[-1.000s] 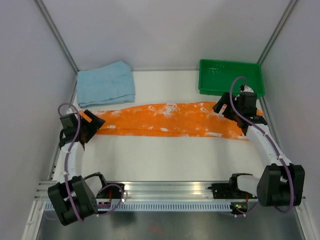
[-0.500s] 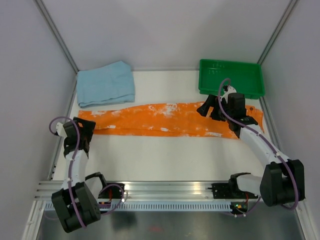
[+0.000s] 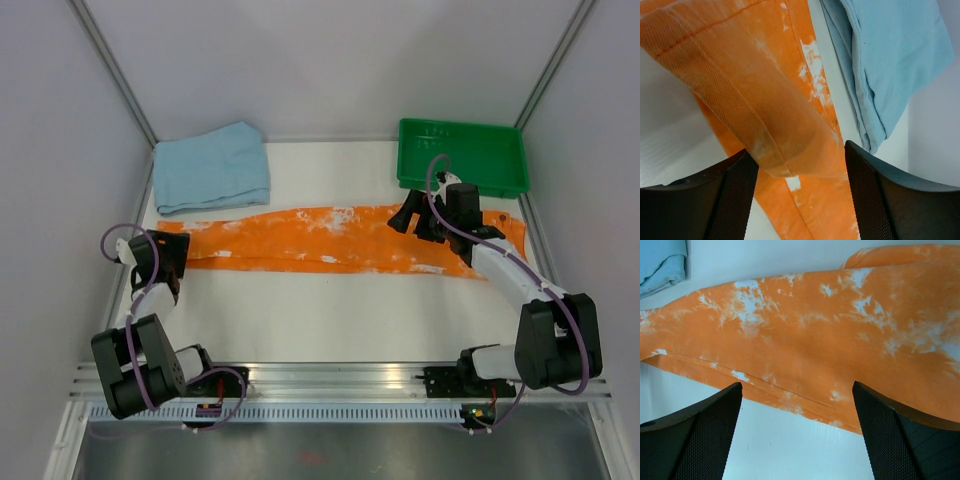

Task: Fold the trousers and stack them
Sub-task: Fold the trousers

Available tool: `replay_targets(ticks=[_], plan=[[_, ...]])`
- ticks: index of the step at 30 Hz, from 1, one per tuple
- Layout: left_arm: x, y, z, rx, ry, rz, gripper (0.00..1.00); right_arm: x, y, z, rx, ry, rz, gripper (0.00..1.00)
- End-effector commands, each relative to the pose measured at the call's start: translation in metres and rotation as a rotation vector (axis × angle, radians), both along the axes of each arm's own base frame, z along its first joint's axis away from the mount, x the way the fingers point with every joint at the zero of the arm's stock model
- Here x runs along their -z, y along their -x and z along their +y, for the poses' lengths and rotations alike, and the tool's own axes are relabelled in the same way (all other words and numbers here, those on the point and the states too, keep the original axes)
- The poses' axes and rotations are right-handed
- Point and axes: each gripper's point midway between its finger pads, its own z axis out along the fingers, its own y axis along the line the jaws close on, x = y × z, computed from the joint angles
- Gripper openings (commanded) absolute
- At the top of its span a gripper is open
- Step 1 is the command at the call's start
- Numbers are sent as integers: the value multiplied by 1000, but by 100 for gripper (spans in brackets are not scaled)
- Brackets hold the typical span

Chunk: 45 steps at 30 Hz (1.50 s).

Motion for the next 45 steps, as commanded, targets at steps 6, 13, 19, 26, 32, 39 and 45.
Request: replay_targets(ticks=[6,13,19,26,32,39,45], plan=[[-3,-16,-7,22,51,-96,34,-17,-19,5,-3,-16,-50,98],[3,2,-14,46,55,6,2,-15,-17,5,-6,-14,-40,98],[-19,43,7,-21,-104,166,2,-8,-15,1,17,4,-14,98],[17,54,14,40,-122,283,2,-5,-13,2,11,4,-2,98],[38,41,16,67,-108,296,2,-3,-10,0,-4,22,16,98],[-12,40,14,82,-189,167,100,3,-6,-4,-5,57,44,98],[-77,27,24,148,-347,103,100,6,-14,4,-20,20,56,98]])
